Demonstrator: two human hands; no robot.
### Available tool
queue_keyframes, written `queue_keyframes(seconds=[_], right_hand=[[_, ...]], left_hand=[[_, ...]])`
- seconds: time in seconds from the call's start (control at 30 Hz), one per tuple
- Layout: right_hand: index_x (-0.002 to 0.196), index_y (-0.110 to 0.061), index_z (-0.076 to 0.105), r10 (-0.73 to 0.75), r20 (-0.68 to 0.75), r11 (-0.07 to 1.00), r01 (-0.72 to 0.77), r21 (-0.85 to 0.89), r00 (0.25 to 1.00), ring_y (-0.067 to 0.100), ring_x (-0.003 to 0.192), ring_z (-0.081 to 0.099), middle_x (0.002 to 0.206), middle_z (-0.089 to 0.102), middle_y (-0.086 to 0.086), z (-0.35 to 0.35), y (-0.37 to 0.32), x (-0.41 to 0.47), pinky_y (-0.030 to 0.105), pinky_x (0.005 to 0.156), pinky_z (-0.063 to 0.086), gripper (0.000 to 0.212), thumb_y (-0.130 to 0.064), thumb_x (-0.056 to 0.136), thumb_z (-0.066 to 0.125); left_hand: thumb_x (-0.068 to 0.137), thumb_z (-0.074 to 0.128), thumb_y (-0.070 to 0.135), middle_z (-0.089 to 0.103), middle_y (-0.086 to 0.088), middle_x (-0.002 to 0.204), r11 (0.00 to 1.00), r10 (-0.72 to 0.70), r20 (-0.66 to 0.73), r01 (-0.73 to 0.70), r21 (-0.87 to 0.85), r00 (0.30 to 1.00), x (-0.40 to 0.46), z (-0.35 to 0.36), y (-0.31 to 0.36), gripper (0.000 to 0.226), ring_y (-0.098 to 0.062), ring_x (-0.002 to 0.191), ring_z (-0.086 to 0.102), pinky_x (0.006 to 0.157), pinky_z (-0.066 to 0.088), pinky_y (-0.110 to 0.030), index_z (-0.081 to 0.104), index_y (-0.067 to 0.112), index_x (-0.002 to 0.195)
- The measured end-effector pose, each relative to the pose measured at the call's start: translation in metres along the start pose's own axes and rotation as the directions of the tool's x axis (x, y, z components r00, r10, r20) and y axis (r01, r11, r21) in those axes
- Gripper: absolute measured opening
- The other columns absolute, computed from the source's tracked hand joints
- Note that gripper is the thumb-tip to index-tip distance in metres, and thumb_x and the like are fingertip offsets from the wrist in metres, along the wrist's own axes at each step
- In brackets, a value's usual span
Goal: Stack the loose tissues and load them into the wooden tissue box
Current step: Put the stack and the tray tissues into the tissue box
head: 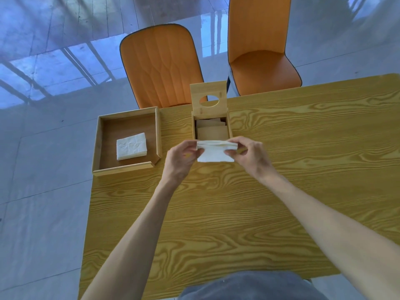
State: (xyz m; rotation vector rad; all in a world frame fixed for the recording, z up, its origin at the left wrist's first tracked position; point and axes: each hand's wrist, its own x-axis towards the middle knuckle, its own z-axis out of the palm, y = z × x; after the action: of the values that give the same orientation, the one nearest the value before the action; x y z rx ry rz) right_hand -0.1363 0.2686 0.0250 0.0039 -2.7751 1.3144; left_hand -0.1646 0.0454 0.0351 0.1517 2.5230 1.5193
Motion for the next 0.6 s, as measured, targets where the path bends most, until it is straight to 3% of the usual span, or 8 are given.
queue_keyframes(seconds=[0.13,0.2,0.33,0.6], right_hand=[[0.107,-0.018,0.073,-0.028,-0.092,0.997,0.021,-0.069,0.995,0.013,0.078,0.07,0.096,0.076,-0.002,-0.006,-0.009,0.041,0.035,0.069,0.061,0.027,-0.025,0.082,0.077],[0.107,-0.017,0.073,-0.032,-0.111,0.995,0.02,-0.102,0.993,0.014,0.079,0.07,0.097,0.076,-0.002,-0.004,-0.011,0.055,0.036,0.069,0.06,0.025,-0.025,0.082,0.077],[0.104,-0.021,0.073,0.019,-0.139,0.989,-0.039,-0.145,0.99,0.014,0.082,0.068,0.1,0.075,-0.004,0.003,-0.008,0.071,0.037,0.07,0.059,0.021,-0.025,0.083,0.076],[0.106,-0.027,0.069,0.11,-0.063,0.982,-0.118,-0.145,0.992,0.012,0.081,0.068,0.093,0.075,-0.005,0.011,0.001,0.077,0.034,0.069,0.057,0.025,-0.037,0.084,0.073]], left_hand=[[0.09,0.072,0.025,0.076,0.002,0.102,1.0,0.01,-0.103,-0.007,0.027,0.995,0.037,-0.007,0.019,0.024,-0.013,0.096,0.071,0.09,0.056,-0.034,0.074,0.018,0.113],[0.09,0.072,0.026,0.076,0.001,0.104,0.999,-0.023,-0.148,0.026,0.022,0.989,0.049,-0.006,0.023,0.023,-0.014,0.099,0.069,0.092,0.055,-0.039,0.075,0.018,0.111],[0.091,0.071,0.03,0.076,0.004,0.105,0.994,-0.075,-0.178,0.087,0.063,0.981,0.061,-0.002,0.023,0.023,-0.01,0.101,0.068,0.094,0.053,-0.037,0.075,0.021,0.112],[0.094,0.065,0.037,0.074,0.005,0.104,0.983,-0.101,-0.139,0.121,0.141,0.985,0.065,0.0,0.013,0.028,-0.011,0.102,0.067,0.088,0.052,-0.031,0.069,0.021,0.117]])
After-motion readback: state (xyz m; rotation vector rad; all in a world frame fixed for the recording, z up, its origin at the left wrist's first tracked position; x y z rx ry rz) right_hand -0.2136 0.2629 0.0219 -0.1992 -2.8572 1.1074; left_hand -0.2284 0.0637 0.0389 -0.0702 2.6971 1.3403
